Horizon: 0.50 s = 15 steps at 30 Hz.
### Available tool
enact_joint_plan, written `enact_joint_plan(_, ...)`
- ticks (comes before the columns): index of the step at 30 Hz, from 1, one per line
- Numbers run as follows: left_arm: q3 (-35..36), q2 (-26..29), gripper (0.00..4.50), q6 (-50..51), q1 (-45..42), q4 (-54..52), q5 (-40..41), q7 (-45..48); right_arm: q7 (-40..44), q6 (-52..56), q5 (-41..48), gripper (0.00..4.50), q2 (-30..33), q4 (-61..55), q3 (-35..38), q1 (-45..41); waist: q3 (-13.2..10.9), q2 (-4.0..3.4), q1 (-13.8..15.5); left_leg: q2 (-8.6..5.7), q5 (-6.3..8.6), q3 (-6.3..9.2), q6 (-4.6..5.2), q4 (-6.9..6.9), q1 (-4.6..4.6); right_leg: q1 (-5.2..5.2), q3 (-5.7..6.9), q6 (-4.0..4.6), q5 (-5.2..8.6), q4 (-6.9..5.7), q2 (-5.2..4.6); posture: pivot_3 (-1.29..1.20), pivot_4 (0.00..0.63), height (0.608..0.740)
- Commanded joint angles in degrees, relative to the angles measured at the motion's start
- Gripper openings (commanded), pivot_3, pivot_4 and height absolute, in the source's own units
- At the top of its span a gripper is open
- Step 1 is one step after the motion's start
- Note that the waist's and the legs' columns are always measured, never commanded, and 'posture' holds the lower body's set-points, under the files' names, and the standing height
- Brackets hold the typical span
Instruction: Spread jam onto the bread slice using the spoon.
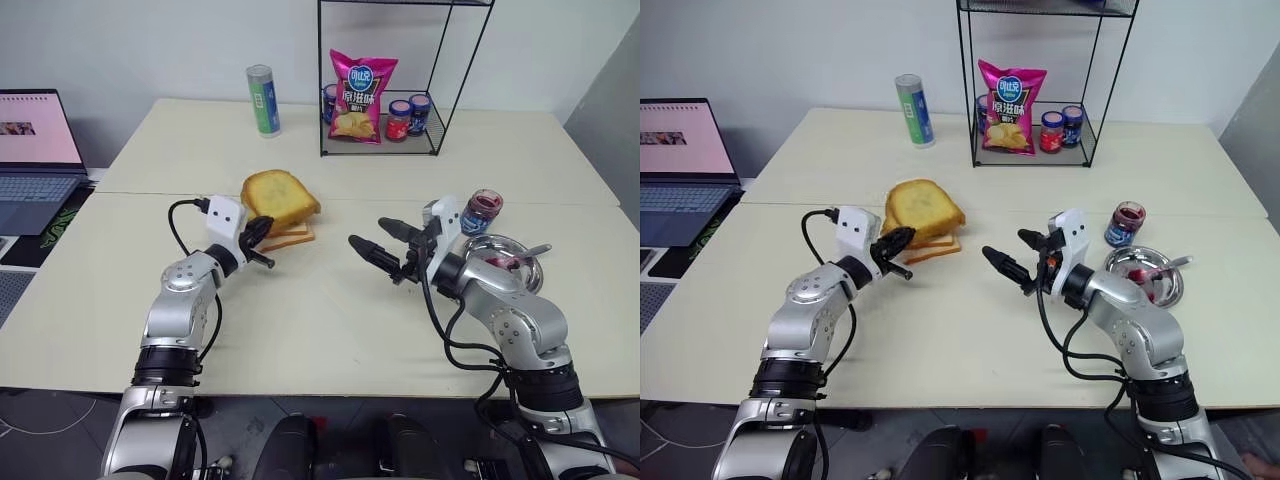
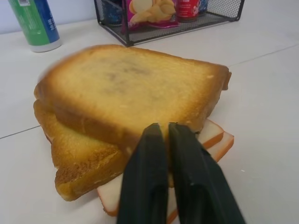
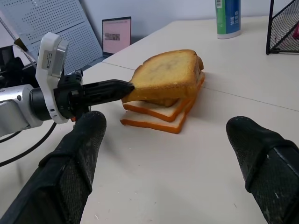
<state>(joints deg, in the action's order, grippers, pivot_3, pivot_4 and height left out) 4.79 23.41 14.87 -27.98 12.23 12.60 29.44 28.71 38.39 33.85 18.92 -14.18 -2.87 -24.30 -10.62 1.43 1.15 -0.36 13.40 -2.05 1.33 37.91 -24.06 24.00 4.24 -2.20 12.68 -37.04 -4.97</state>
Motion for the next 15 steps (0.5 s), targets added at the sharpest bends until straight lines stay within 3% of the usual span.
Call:
enact_joint_plan(1, 0.8, 0.6, 0.05, 0.8, -2.1, -4.4, 1.1, 0.5, 1.1, -1.0, 0.2, 4.50, 0.2, -1.1, 1.5, -0.8, 0.0, 0.00, 0.0, 0.00, 0.00, 0.00, 0.00, 0.00, 0.00, 0.00, 0.00, 0.00, 0.00, 0.00, 0.00, 0.00, 0.150, 0.740)
enact_joint_plan(7, -3.2, 0.6, 0.05, 6.1, -2.6, -15.2, 4.5, 6.0, 2.9, -0.8, 0.2, 4.50, 4.1, -0.4, 3.9, -1.8, 0.0, 0.00, 0.1, -0.02, 0.00, -0.01, 0.01, 0.04, -0.08, 0.01, 0.00, 0.00, -0.01, 0.06, 0.01, 0.00, 0.150, 0.740)
enact_joint_plan(15, -11.6, 4.2, 0.05, 15.8, 3.6, -27.5, 8.0, 15.0, 3.1, 1.6, 2.7, 4.50, 7.2, -1.7, 8.2, -2.9, 0.0, -0.01, -0.3, 0.02, 0.01, -0.03, 0.01, 0.01, -0.08, 0.04, -0.06, 0.01, 0.00, 0.03, 0.08, 0.00, 0.150, 0.740)
